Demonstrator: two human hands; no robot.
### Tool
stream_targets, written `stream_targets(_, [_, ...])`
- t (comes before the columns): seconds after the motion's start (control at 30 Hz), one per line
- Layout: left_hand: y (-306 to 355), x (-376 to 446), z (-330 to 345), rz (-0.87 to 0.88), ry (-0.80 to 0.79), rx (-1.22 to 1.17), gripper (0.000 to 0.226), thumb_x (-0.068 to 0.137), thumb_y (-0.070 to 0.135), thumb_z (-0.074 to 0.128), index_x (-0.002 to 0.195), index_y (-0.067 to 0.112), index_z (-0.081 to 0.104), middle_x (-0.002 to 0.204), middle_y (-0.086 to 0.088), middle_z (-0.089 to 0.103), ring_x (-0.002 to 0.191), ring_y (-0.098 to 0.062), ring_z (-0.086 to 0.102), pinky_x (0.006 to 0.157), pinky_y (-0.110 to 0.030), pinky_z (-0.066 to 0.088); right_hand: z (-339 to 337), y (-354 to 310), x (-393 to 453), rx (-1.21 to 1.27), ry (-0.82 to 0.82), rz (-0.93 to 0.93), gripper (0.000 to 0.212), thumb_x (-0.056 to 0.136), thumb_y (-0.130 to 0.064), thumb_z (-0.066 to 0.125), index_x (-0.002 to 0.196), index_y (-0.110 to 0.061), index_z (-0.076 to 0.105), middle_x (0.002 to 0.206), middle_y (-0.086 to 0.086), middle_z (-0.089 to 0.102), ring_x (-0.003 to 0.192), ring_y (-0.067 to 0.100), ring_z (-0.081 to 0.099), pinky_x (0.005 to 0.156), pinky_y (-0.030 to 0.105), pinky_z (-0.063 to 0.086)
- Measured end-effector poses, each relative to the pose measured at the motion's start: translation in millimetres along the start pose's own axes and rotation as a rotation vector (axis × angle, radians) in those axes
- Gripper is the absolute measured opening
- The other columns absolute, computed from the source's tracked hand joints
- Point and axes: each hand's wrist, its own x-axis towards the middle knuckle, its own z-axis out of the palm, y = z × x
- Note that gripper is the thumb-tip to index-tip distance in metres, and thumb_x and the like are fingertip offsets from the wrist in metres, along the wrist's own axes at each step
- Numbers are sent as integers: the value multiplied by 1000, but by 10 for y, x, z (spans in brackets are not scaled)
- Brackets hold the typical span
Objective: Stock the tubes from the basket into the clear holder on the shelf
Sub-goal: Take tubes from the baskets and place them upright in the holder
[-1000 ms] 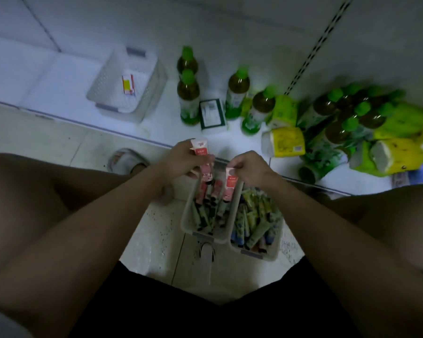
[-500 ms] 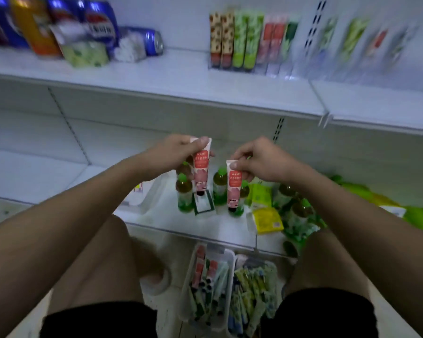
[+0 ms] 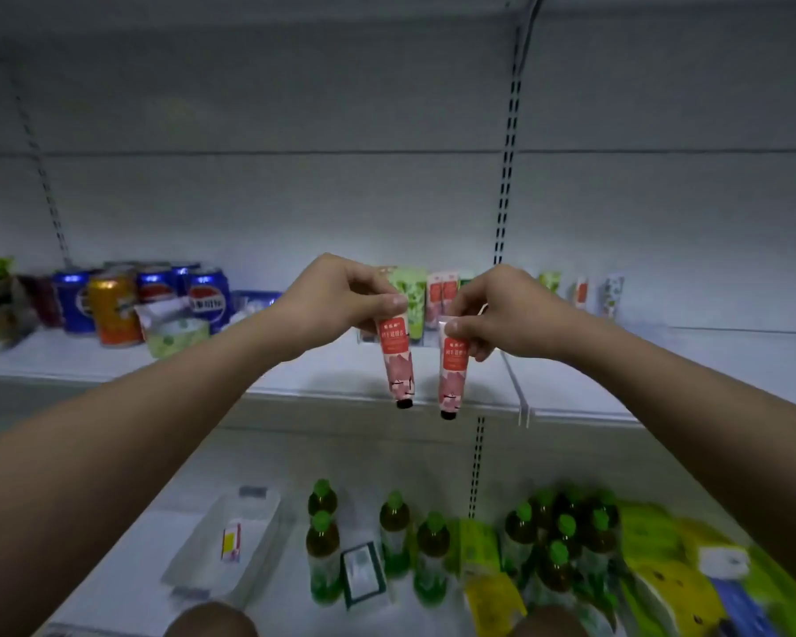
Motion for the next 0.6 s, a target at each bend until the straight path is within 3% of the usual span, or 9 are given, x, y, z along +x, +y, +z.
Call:
stream_targets(0.2, [195,417,-65,41,72,179,7,83,32,73,78,28,74,72,17,72,65,8,63,53,-7,43,-324,80,241,-190,59,-15,10,90,-21,68,82,-15,70,68,2,71,54,10,67,50,16,53])
stream_targets(0.33, [191,749,-59,52,136,177,9,81,34,74,79,26,76,68,15,71,57,6,59,54,-13,44,-453,220,453,-234,136,4,13,91,-23,67,80,-17,69,62,-4,67,48,1,61,44,12,45])
stream_targets(0.43, [167,1006,-42,61,111,173,7,82,29,74,80,23,76,71,6,73,59,-6,61,58,-23,53,-497,349,630,-223,185,23,10,91,-25,67,81,-22,69,61,-9,65,44,-5,57,41,7,36])
stream_targets(0.5, [129,1184,-28,70,104,165,5,82,27,73,77,25,74,69,8,72,60,-5,63,58,-17,55,-500,449,754,-221,193,40,10,91,-26,66,83,-21,69,65,-8,66,49,0,60,45,11,40])
stream_targets(0.6, [19,1467,17,66,111,150,4,83,23,73,85,19,75,70,6,72,62,-8,66,61,-20,58,-489,598,965,-247,182,69,11,92,-24,65,88,-16,72,71,-4,68,60,8,64,52,18,45])
